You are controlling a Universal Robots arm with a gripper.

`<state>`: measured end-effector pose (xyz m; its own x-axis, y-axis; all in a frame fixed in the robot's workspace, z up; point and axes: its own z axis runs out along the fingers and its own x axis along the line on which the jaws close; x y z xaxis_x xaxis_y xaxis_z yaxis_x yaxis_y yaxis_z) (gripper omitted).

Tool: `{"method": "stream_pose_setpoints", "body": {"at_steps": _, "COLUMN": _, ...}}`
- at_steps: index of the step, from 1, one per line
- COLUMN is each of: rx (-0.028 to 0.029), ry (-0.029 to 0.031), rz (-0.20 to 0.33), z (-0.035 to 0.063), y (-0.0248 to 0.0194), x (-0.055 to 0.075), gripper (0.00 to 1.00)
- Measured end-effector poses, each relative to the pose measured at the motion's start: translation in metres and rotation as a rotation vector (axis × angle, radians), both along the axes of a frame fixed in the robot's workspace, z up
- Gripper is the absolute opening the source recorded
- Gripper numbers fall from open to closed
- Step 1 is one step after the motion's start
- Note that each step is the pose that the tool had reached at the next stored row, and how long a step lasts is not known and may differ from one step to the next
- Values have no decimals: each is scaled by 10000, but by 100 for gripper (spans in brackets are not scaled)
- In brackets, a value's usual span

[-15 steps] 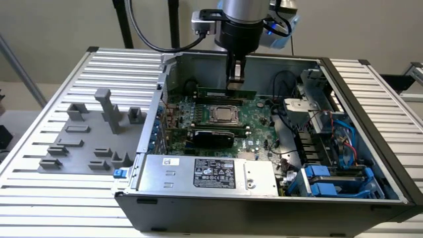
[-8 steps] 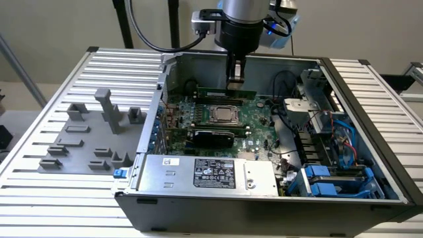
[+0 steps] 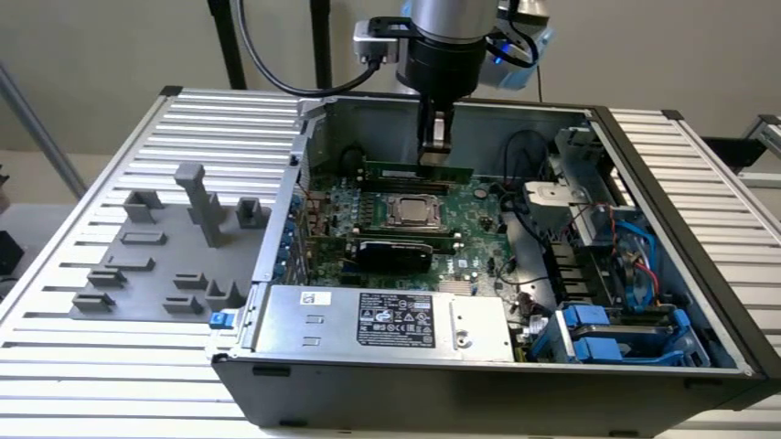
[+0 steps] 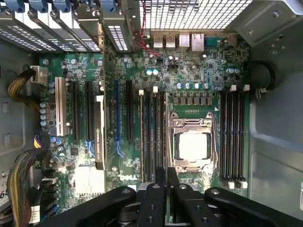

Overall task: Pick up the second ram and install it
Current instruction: 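Insert the second ram into the second slot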

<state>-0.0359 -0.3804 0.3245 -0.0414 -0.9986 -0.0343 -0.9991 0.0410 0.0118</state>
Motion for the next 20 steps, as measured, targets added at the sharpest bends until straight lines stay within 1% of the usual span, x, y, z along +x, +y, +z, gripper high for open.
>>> {"method": "stream_pose_setpoints", "body": {"at_steps": 1, "rx": 0, "ry": -4, "rz": -2, "z": -2, "y": 0, "x": -2, "gripper": 0}}
{"method": "stream_pose_setpoints", "body": {"at_steps": 3, "rx": 2, "ry": -37, "rz": -1, "z": -31, "y": 1, "x": -15, "gripper": 0}}
{"method": "stream_pose_setpoints", "body": {"at_steps": 8, "rx": 0, "ry": -60, "rz": -1, "z": -120, "y": 4, "x": -150, "gripper": 0}}
{"method": "stream_pose_setpoints", "body": {"at_steps": 20, "rx": 0, "ry": -59, "rz": -20, "z": -339, "y": 4, "x": -145, "gripper": 0}}
